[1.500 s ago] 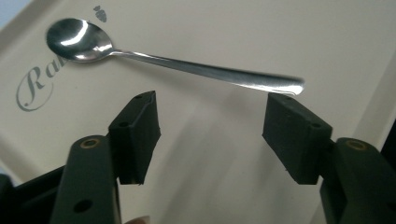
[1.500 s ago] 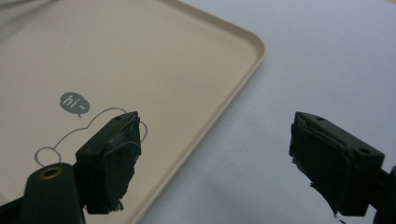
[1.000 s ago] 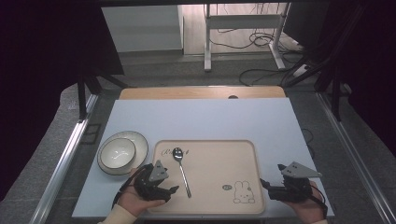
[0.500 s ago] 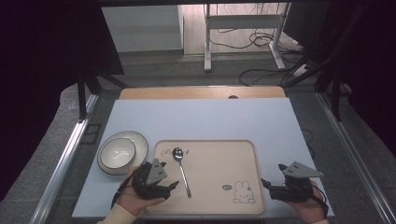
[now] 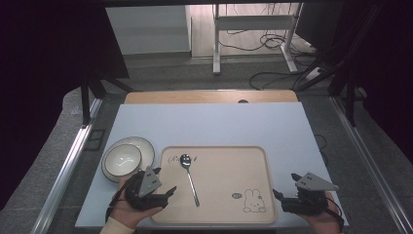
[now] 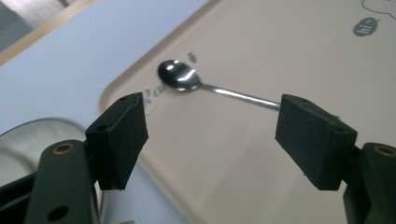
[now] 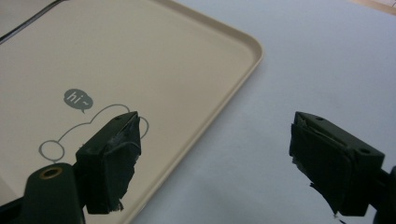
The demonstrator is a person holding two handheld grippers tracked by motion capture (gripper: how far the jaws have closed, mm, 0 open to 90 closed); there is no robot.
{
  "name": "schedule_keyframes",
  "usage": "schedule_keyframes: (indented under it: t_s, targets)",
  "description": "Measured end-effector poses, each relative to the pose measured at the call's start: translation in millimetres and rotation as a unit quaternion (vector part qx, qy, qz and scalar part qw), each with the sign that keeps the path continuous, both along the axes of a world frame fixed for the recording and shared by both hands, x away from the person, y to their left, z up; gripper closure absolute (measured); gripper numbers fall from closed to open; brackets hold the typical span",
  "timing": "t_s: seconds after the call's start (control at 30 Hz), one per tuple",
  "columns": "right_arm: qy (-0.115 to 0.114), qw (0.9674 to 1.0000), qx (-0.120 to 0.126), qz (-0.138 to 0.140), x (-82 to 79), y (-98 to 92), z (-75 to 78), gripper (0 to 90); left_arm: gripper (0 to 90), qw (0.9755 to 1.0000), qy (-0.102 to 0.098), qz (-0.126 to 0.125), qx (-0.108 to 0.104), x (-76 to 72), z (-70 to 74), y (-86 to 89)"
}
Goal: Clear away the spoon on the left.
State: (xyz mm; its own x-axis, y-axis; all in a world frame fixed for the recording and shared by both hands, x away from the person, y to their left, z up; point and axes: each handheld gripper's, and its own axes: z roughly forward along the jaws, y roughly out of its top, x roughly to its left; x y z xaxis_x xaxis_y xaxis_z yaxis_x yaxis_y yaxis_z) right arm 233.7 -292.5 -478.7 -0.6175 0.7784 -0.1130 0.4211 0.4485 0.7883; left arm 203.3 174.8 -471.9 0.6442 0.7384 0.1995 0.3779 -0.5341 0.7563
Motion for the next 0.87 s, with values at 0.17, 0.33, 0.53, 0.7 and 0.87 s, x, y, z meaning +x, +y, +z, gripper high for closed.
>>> schedule_keyframes:
  t_s: [0.17, 0.33, 0.53, 0.7, 0.87]
  targets:
    - [0.005, 1.0, 0.002, 0.001, 3.0, 0.1, -2.2, 17.1, 24.6, 0.9985, 0.006, 0.05, -0.022, -12.5, -4.4, 22.0]
    - [0.007, 0.9999, 0.001, 0.008, 6.6, 3.0, -3.3, 17.1, 24.6, 0.9973, 0.005, 0.071, -0.018, -18.3, -7.1, 31.9]
    - [0.01, 0.9999, -0.001, 0.009, 7.3, 4.4, -4.2, 17.0, 24.7, 0.9972, -0.001, 0.074, -0.011, -20.2, -8.5, 34.4]
    - [0.009, 0.9999, 0.001, 0.007, 6.6, 2.6, -4.7, 17.0, 24.7, 0.9978, -0.001, 0.067, -0.001, -17.9, -9.0, 31.2]
    - [0.002, 0.9999, 0.014, 0.003, 7.6, -1.1, -4.1, 16.5, 24.2, 0.9978, -0.002, 0.066, -0.005, -13.4, -7.2, 28.8]
